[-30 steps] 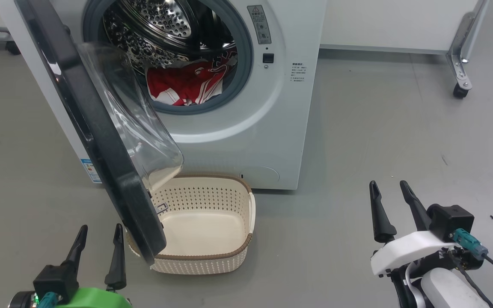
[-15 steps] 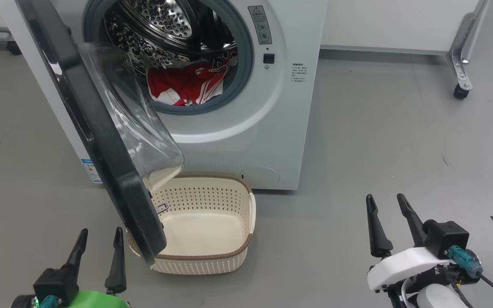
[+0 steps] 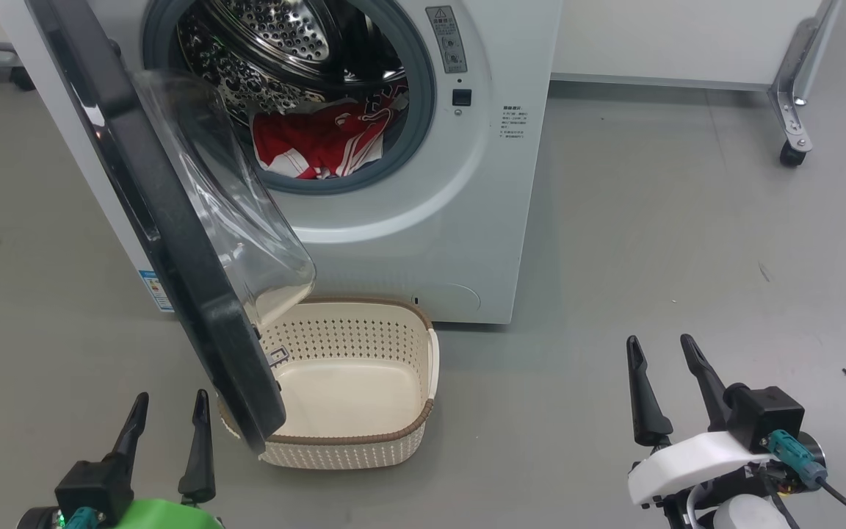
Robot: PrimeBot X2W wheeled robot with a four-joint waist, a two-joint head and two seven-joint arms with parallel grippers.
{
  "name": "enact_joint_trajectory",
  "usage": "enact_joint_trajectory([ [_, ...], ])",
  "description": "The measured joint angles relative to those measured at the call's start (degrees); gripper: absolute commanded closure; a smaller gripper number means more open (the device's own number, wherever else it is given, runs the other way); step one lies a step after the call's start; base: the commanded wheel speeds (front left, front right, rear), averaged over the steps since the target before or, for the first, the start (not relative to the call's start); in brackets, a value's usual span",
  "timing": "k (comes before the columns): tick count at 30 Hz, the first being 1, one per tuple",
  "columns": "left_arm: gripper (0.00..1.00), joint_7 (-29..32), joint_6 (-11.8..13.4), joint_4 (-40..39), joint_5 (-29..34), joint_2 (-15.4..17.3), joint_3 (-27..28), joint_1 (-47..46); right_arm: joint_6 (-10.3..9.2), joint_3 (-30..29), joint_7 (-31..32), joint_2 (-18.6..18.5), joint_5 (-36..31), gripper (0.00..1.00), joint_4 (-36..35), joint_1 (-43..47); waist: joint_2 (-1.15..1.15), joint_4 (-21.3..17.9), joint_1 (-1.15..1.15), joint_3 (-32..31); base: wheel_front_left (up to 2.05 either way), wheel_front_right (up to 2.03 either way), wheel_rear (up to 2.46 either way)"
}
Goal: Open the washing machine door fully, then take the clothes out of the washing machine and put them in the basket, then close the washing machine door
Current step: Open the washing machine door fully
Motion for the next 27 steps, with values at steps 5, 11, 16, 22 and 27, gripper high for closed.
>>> enact_joint_trajectory([
  [5,0.0,0.0,-0.1,0.0,0.0,-0.2,0.3,0.0,0.09,-0.7,0.0,0.4,-0.7,0.0,-0.2,0.8,0.0,0.0,0.0,0.0,0.0,0.0,0.0],
  [11,0.0,0.0,-0.1,0.0,0.0,-0.5,0.5,0.0,0.16,-1.5,0.0,0.8,-1.3,0.0,-0.5,1.0,0.0,-0.1,0.0,-0.1,0.0,0.0,0.0],
  [16,0.0,0.0,-0.5,0.1,0.2,-0.6,0.5,0.0,0.65,-2.0,0.0,1.1,-2.3,0.0,-0.6,1.8,0.0,-0.1,0.0,-0.1,0.0,0.0,0.0],
  [22,0.0,0.0,-0.5,0.3,0.4,-0.6,0.5,0.0,0.86,-2.6,0.0,1.9,-2.9,0.0,-0.6,2.0,0.0,-0.1,0.0,-0.1,0.0,0.0,0.0],
  [27,0.0,0.0,-0.5,0.2,0.5,-0.7,0.6,0.0,1.38,-3.0,0.0,2.1,-3.3,0.0,-0.6,2.1,0.0,-0.1,0.0,-0.1,0.0,0.0,0.0],
])
